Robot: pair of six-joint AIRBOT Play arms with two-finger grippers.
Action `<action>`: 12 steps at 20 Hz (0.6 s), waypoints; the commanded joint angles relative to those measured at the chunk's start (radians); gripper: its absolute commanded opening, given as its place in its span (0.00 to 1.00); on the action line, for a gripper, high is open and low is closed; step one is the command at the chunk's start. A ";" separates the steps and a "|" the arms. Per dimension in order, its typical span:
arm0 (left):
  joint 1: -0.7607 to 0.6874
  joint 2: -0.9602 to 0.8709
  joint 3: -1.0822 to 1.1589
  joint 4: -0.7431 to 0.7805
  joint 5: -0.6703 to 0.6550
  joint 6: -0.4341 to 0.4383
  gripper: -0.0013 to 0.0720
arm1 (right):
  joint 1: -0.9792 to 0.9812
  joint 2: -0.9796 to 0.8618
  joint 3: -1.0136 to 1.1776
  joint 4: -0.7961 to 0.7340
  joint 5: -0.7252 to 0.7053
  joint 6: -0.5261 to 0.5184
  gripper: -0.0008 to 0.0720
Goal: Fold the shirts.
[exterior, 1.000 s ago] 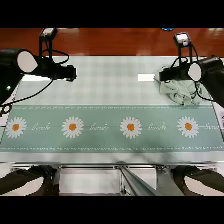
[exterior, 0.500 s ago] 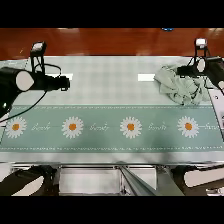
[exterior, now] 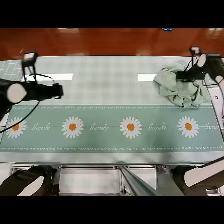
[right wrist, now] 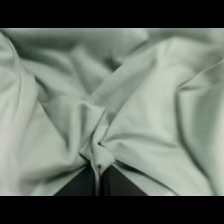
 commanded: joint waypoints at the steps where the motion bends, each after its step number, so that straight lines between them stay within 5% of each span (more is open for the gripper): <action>1: 0.062 0.137 -0.003 0.066 -0.061 0.005 0.71 | -0.001 0.163 0.014 0.068 -0.032 -0.040 0.04; 4: 0.090 0.301 -0.009 0.058 -0.085 -0.010 0.71 | 0.021 0.359 0.014 0.263 -0.107 -0.110 0.04; 12: 0.090 0.589 -0.199 -0.195 -0.136 0.021 0.71 | 0.215 0.632 0.330 0.201 -0.056 -0.141 0.04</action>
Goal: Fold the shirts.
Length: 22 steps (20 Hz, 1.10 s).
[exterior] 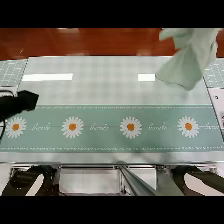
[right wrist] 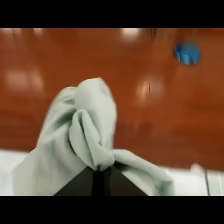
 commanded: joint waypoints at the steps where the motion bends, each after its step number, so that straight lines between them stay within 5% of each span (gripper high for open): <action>1: 0.003 0.109 -0.112 -0.166 -0.014 0.058 0.71 | 0.095 0.084 0.180 0.002 0.054 -0.039 0.04; 7: 0.003 0.129 -0.210 -0.279 -0.013 0.118 0.71 | 0.287 0.125 0.302 0.003 0.141 -0.073 0.04; 13: 0.025 0.130 -0.201 -0.060 0.042 0.106 0.71 | 0.603 0.100 0.134 0.123 0.337 -0.124 0.04; 17: 0.072 0.130 -0.201 -0.066 0.039 0.106 0.71 | 0.764 -0.048 -0.063 0.138 0.313 -0.069 0.04; 19: 0.071 0.130 -0.201 -0.076 0.039 0.005 0.71 | 0.805 -0.160 -0.141 0.147 0.240 -0.040 0.04; 22: 0.071 0.127 -0.201 -0.108 0.043 -0.014 0.71 | 0.832 -0.344 -0.159 0.321 0.134 -0.035 0.04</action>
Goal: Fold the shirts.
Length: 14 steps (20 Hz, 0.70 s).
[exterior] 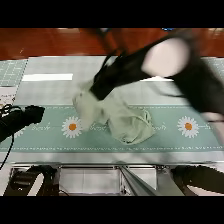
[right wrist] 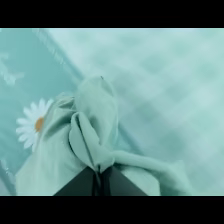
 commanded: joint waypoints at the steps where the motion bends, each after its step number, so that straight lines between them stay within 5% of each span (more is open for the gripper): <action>1: 0.005 -0.002 -0.001 -0.027 0.003 -0.044 0.71 | 0.047 -0.192 -0.050 0.226 -0.130 -0.003 0.04; 2: 0.004 -0.002 -0.003 -0.040 0.003 -0.043 0.71 | 0.042 -0.228 -0.050 0.301 -0.162 -0.012 0.05; 4: 0.002 -0.002 -0.016 -0.103 -0.003 -0.043 0.71 | 0.010 -0.254 -0.048 0.375 -0.185 -0.017 0.58; 8: 0.006 -0.052 0.004 -0.240 -0.100 0.063 0.71 | -0.240 -0.160 -0.029 0.367 -0.017 0.025 0.57; 11: 0.114 -0.042 0.103 0.027 -0.022 0.050 0.71 | -0.530 -0.008 -0.081 0.250 0.261 0.023 0.57; 14: 0.323 -0.093 0.103 -0.102 -0.087 0.023 0.71 | -0.829 0.260 -0.413 0.105 0.216 0.025 0.57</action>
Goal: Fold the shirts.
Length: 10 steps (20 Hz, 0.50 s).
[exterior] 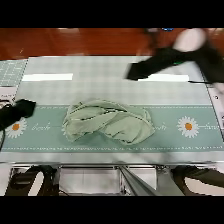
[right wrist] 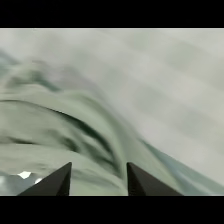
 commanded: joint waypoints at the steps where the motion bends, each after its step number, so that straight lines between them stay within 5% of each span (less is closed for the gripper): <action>1: 0.198 -0.079 -0.037 -0.238 -0.115 0.064 0.71 | -0.339 0.278 -0.364 -0.068 -0.019 0.006 0.57; 4: 0.220 -0.212 -0.264 -0.763 -0.187 0.410 0.71 | -0.546 0.469 -0.792 0.159 -0.115 -0.112 0.57; 5: 0.220 -0.238 -0.309 -0.819 -0.182 0.445 0.71 | -0.584 0.498 -0.880 0.192 -0.109 -0.146 0.57; 10: 0.218 -0.315 -0.349 -0.715 -0.160 0.486 0.71 | -0.631 0.527 -1.072 0.221 -0.101 -0.190 0.57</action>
